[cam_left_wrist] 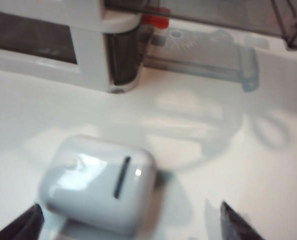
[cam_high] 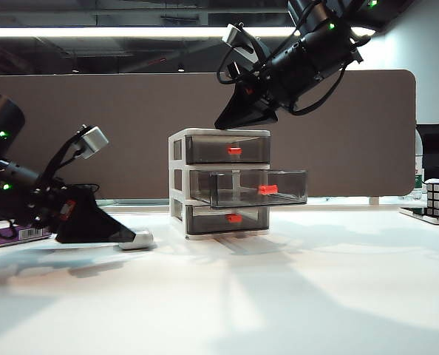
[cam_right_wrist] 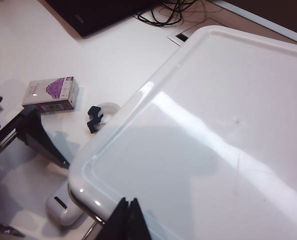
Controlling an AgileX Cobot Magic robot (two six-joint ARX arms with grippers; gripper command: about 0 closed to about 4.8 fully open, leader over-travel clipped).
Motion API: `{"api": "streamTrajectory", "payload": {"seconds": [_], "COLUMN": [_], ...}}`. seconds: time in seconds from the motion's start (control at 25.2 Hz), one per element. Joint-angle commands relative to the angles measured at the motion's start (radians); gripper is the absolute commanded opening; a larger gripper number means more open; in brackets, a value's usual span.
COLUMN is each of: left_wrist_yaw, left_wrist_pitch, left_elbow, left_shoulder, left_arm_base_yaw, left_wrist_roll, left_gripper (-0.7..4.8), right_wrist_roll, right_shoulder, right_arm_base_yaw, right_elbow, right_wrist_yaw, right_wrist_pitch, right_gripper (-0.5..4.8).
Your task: Open the second layer of the drawer on the table, pick up the earphone case on the table and put it in, and finally close the drawer.
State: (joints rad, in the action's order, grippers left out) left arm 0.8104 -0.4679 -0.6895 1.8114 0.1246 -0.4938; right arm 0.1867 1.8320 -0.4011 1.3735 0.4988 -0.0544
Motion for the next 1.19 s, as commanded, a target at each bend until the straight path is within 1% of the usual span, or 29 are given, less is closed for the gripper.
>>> {"api": "streamTrajectory", "payload": {"seconds": [0.04,0.16,0.24,0.44,0.63,0.87,0.99,1.11,1.15,1.19], "left_wrist_yaw": [-0.006,-0.010,-0.009,0.002,0.005,-0.001,-0.012,-0.055,-0.060,-0.069], "left_wrist_pitch": [-0.019,-0.008,0.032,0.066,0.078,0.099,0.107,0.106,0.108,0.108], "left_elbow": [-0.033,-0.068,-0.111,-0.148,-0.150,-0.150,-0.150,-0.150,-0.150,-0.150], "left_shoulder": [0.009,0.029,0.058,0.082,0.085,0.109,0.114,0.114,0.114,0.114], "left_arm_base_yaw": [-0.002,-0.002,-0.002,-0.001,0.000,0.021,0.035,0.050,0.058,0.062], "left_wrist_roll": [0.000,0.008,0.008,0.007,-0.008,-0.024,-0.033,-0.035,-0.050,-0.050], "left_gripper": [4.79,4.79,4.79,4.79,4.79,4.79,4.79,4.79,4.79,4.63], "right_wrist_roll": [-0.003,-0.003,-0.003,0.001,0.001,0.001,0.001,0.001,0.001,0.001], "right_shoulder": [-0.003,-0.003,-0.003,-0.003,-0.003,-0.003,-0.003,-0.003,-0.003,-0.003], "right_arm_base_yaw": [-0.001,-0.001,-0.001,-0.001,-0.001,-0.001,-0.001,-0.001,-0.001,-0.001], "right_elbow": [0.000,0.000,0.000,0.000,0.000,0.000,0.000,0.000,0.000,0.000], "right_wrist_yaw": [0.001,0.000,0.000,0.000,0.000,0.000,0.000,0.000,0.000,0.000], "right_wrist_pitch": [-0.024,-0.024,-0.024,-0.024,-0.023,-0.024,-0.024,-0.024,-0.024,-0.024], "right_gripper": [-0.03,-0.03,-0.03,-0.03,-0.04,-0.04,-0.04,-0.04,-0.04,-0.03]}}
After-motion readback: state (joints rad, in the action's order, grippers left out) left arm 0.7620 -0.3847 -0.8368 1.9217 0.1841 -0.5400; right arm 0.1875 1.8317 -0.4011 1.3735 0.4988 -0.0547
